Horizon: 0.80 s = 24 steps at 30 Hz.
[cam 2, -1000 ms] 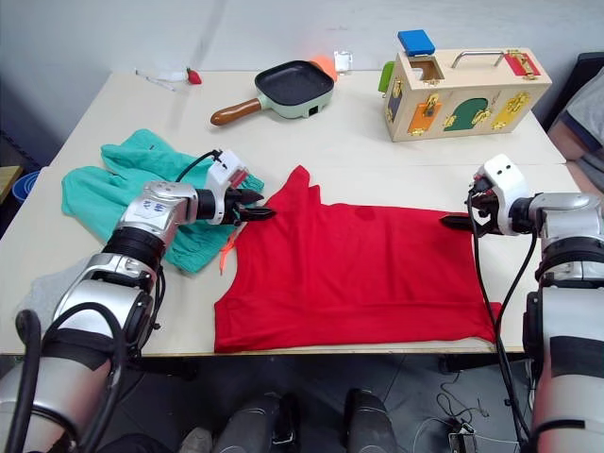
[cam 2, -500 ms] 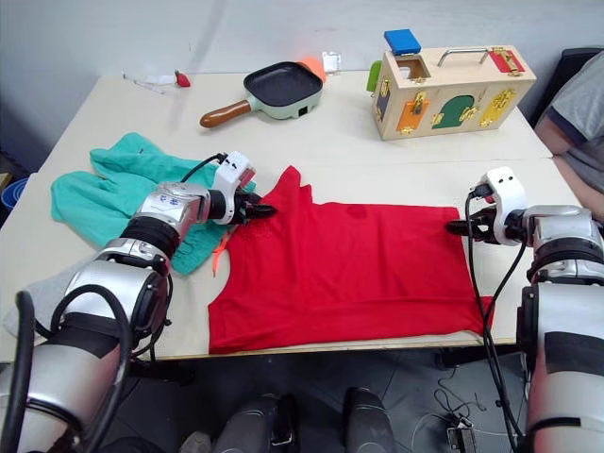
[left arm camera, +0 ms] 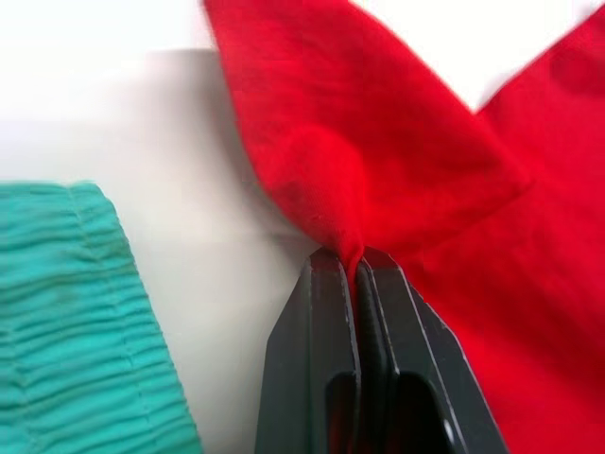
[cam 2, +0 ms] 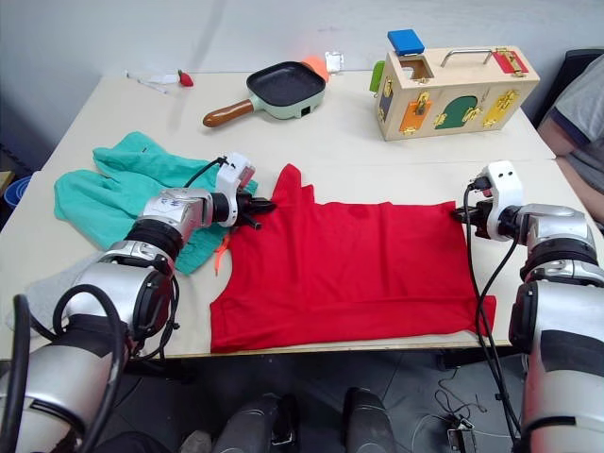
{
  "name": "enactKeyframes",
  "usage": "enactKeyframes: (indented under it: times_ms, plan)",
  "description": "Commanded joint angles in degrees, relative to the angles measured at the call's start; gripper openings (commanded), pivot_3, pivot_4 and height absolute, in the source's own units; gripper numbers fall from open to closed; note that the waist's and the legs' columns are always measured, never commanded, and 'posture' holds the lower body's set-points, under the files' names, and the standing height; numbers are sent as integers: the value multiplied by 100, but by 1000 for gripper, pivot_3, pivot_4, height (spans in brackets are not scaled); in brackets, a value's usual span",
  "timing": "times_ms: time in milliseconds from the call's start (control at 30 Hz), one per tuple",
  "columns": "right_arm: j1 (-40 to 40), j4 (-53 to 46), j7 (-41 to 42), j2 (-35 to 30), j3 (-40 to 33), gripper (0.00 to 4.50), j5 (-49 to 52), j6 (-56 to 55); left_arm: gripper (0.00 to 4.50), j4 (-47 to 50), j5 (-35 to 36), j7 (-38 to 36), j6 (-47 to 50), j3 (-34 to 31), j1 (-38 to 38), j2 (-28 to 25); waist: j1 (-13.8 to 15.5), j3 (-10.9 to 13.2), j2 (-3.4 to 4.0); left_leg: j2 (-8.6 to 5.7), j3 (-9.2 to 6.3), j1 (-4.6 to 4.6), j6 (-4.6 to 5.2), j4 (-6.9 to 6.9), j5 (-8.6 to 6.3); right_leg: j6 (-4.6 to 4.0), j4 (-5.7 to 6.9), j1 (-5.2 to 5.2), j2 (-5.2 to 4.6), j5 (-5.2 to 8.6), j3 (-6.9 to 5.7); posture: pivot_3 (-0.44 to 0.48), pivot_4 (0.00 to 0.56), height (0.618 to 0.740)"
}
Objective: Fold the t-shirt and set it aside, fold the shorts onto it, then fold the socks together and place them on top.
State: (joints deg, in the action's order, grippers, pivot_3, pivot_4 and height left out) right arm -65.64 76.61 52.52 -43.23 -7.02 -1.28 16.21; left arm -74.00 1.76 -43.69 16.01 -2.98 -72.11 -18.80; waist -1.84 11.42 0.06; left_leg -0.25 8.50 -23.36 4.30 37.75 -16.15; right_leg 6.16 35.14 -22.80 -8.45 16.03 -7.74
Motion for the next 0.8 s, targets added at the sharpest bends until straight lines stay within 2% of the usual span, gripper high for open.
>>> enactKeyframes:
  times_ms: [33,267,800]
  plan:
    - [-60,-150,173,-250,-192,23,162,-97,0,184,166,-226,-119,-209,-96,-117,0,0,0,0,0,0,0,0,0,0,0,0,0,0,1,0,150,740]
    - [-8,-216,672,-563,-287,23,258,5,0,468,108,-897,-120,-114,-55,-341,0,0,0,-1,2,1,0,0,0,0,0,0,8,0,0,0,150,740]
    - [658,-391,1363,-985,-435,23,511,285,0,1178,-189,-1501,-172,467,395,-583,3,0,-1,0,1,1,-1,3,-1,0,2,-1,-2,0,6,0,150,740]
